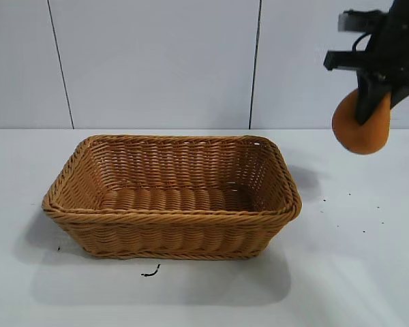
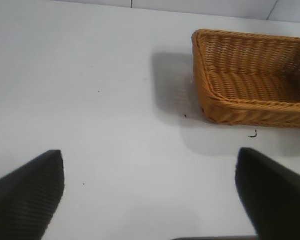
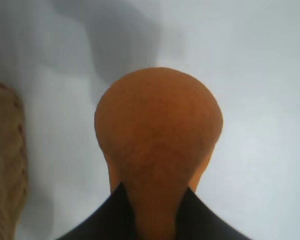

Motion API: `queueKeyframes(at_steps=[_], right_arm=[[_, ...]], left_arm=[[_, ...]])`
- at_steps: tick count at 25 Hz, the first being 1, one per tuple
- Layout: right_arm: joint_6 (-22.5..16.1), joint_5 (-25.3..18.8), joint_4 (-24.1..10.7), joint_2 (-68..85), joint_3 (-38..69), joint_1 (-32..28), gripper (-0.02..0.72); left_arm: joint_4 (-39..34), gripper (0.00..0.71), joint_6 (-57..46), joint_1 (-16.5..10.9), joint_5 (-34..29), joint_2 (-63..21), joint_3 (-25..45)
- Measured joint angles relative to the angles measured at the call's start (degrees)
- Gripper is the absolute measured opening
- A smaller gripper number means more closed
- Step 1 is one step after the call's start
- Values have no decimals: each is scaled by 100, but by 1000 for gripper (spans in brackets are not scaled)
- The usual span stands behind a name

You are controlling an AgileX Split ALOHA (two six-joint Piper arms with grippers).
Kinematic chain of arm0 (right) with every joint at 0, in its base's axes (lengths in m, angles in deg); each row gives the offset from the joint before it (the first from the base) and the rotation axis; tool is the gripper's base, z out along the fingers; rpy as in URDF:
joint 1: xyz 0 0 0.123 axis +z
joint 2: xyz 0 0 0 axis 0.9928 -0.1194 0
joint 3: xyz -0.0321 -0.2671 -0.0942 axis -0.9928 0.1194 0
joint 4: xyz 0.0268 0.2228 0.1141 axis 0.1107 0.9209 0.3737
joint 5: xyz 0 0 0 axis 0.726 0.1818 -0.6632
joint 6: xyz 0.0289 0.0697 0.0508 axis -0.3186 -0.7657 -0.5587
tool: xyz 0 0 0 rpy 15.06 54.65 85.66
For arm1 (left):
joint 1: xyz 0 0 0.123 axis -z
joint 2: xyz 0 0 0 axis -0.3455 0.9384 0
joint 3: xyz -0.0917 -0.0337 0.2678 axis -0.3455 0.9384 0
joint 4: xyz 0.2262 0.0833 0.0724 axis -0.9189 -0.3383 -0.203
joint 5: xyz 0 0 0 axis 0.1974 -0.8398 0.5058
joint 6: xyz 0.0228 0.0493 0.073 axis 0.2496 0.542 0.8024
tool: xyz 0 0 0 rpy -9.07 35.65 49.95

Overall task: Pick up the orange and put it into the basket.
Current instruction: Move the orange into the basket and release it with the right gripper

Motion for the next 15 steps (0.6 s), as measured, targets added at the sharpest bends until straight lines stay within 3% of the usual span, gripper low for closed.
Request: queueKeyframes(at_steps=[6, 11, 15], right_arm=[[0, -73, -34, 0, -498, 696, 53], [0, -74, 0, 0, -539, 1681, 53], [-37, 213, 5, -35, -539, 2302, 53]], left_arm=[[0, 666, 0, 0, 0, 0, 0], [0, 666, 0, 0, 0, 0, 0], [0, 666, 0, 0, 0, 0, 0]])
